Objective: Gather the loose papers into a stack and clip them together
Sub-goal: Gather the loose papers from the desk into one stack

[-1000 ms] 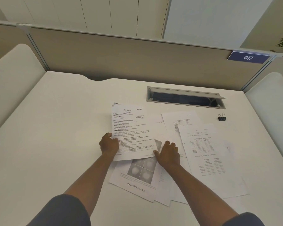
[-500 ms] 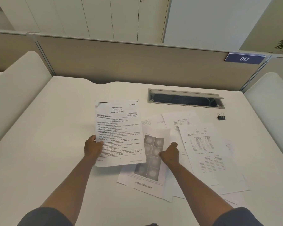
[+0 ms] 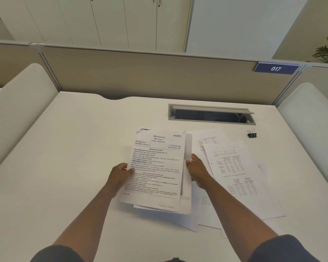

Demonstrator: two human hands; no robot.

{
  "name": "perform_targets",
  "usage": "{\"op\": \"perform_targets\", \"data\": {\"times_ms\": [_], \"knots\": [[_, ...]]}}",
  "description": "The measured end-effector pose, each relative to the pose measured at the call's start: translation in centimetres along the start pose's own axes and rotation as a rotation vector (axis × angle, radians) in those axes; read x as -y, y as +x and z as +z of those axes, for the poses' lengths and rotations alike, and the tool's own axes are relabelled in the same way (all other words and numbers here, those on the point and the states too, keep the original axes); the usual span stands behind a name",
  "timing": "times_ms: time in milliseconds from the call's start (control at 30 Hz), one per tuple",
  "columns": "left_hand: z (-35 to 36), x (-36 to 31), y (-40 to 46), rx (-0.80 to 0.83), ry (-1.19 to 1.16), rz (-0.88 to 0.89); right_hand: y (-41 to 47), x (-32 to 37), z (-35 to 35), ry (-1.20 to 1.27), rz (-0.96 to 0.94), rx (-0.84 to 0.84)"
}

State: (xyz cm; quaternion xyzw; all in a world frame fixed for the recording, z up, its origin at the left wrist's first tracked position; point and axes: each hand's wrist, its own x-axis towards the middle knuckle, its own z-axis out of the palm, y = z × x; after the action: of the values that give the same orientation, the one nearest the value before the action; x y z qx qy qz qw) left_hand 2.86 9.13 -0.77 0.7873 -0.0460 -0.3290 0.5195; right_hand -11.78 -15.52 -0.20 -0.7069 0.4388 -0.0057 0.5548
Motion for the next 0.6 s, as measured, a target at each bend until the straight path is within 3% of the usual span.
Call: {"op": "perform_targets", "data": {"times_ms": [267,400,600], "knots": [[0.6,-0.2,0.0,0.096,-0.174,-0.066,-0.8,2.0,0.6,0.181,0.012,0.129],[1.1,-0.1,0.1,0.128,-0.148,-0.051,-1.1,2.1,0.9,0.209,0.015,0.178],[0.6,0.7,0.7,-0.016,-0.039,0.024,-0.9,-0.7,0.3,-0.048,0.049,0.007]]}}
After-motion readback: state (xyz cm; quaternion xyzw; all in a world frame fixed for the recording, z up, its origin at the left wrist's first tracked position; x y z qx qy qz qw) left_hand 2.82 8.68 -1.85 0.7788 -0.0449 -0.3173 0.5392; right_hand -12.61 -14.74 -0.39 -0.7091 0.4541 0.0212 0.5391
